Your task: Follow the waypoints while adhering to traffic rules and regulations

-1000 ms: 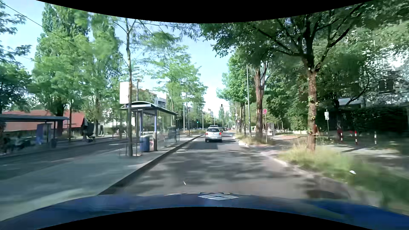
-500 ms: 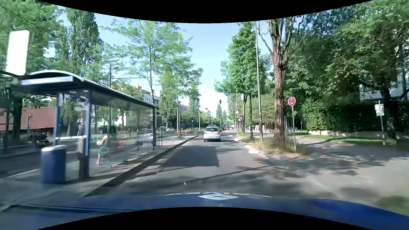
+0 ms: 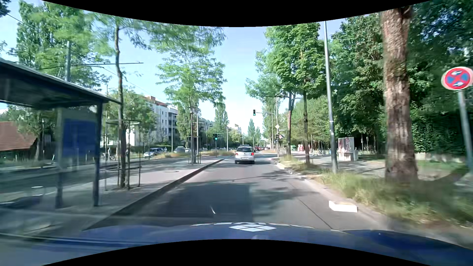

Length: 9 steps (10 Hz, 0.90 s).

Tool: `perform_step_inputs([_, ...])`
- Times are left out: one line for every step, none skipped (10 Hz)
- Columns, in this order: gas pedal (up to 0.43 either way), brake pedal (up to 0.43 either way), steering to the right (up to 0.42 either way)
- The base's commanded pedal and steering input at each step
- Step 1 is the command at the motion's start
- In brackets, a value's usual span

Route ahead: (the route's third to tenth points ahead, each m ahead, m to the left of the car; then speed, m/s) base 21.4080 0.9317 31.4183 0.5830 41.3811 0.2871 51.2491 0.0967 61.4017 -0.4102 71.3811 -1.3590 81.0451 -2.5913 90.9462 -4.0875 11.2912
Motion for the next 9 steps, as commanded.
perform_step_inputs([0.157, 0.000, -0.002])
perform_step_inputs([0.157, 0.000, -0.001])
perform_step_inputs([0.157, 0.000, -0.001])
perform_step_inputs([0.150, 0.000, 0.001])
perform_step_inputs([0.150, 0.000, 0.002])
perform_step_inputs([0.150, 0.000, 0.002])
perform_step_inputs([0.150, 0.000, 0.002])
perform_step_inputs([0.157, 0.000, 0.002])
perform_step_inputs([0.157, 0.000, 0.003])
